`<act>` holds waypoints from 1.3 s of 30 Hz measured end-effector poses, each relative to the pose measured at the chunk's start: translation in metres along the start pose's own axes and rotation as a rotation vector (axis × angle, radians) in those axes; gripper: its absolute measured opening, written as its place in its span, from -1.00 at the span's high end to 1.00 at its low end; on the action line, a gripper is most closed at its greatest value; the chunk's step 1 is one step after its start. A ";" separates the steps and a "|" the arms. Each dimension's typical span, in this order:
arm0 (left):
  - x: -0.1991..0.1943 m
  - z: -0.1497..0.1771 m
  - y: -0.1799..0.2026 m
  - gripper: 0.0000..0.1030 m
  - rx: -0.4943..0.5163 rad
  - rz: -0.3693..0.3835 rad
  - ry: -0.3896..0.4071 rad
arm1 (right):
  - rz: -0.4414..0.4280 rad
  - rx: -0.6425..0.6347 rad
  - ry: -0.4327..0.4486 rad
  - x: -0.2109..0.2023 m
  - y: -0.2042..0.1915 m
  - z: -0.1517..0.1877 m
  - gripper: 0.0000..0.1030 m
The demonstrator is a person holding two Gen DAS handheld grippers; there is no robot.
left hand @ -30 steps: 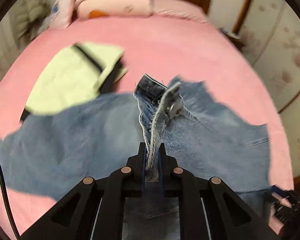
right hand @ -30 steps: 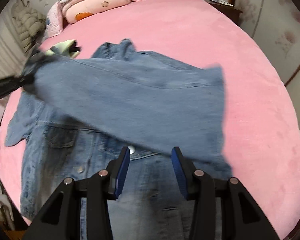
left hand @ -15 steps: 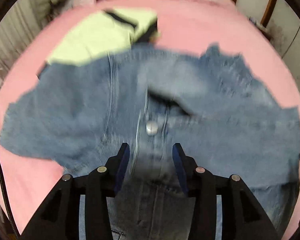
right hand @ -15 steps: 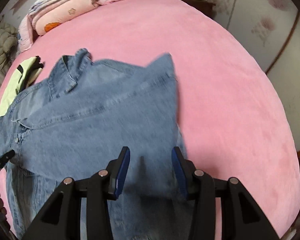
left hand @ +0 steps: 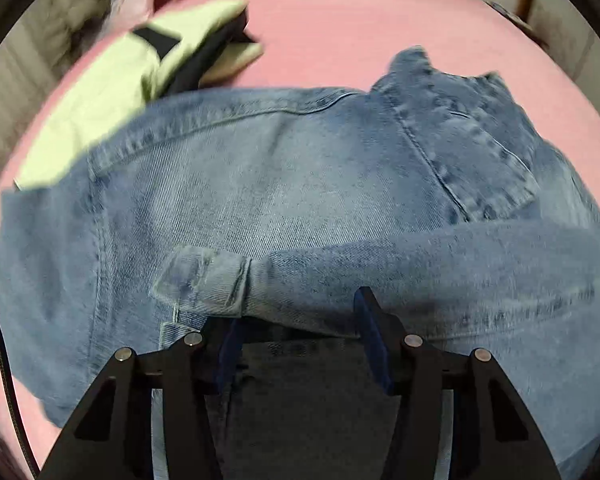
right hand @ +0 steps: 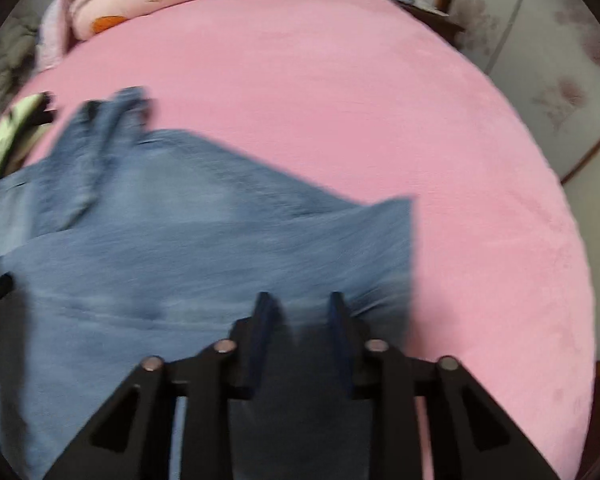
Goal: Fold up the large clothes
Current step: 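Move the left tool to the cuff of the other sleeve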
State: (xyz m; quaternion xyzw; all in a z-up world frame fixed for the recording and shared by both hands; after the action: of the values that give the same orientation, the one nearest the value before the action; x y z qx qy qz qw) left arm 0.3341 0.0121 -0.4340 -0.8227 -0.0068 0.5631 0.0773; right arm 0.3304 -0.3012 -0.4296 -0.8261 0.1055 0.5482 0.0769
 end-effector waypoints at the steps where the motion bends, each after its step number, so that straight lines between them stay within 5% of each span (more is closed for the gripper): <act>1: 0.000 -0.001 0.001 -0.02 0.007 -0.011 0.002 | 0.018 0.017 0.007 0.003 0.013 -0.004 0.67; 4: -0.005 -0.002 0.005 -0.02 0.057 -0.052 0.001 | -0.041 0.061 -0.035 0.008 0.024 -0.005 0.80; 7: -0.015 -0.003 0.012 -0.02 0.037 -0.002 -0.019 | -0.015 0.009 -0.041 -0.004 0.017 -0.004 0.78; 10: -0.053 -0.010 0.015 -0.04 0.015 0.047 0.025 | -0.079 0.032 -0.036 -0.033 0.007 -0.005 0.73; 14: -0.116 -0.012 0.015 -0.63 0.026 0.106 0.089 | -0.165 0.073 -0.023 -0.085 -0.006 0.000 0.73; 18: -0.188 -0.013 -0.001 -0.76 0.040 0.156 0.175 | -0.224 0.050 0.007 -0.142 -0.035 0.008 0.68; 20: -0.219 -0.015 -0.019 -0.77 0.024 0.179 0.206 | -0.250 0.032 0.030 -0.174 -0.058 0.012 0.48; 24: -0.270 -0.002 -0.077 -0.80 -0.043 0.175 0.258 | -0.301 -0.018 0.092 -0.234 -0.107 0.021 0.16; 30: -0.304 0.041 -0.210 -0.87 -0.228 0.087 0.306 | -0.371 -0.126 0.147 -0.301 -0.198 0.039 0.15; 39: -0.233 0.149 -0.386 -0.87 -0.535 0.020 0.248 | -0.447 -0.257 0.201 -0.320 -0.357 0.087 0.16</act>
State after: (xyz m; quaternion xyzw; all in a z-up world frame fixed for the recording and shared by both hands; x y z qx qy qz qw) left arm 0.1399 0.3884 -0.2196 -0.8765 -0.1375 0.4372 -0.1476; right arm 0.2245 0.0933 -0.1642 -0.8822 -0.1427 0.4417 0.0795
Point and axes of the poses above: each gripper's, at about its wrist camera, not at the fingertips, and x roughly the way its jaws point, y to its right, z to its underside, the point moved 10 cm from there along x, roughly the way its jaws point, and after that the axes turned 12 degrees about x, right-handed, at the moved point
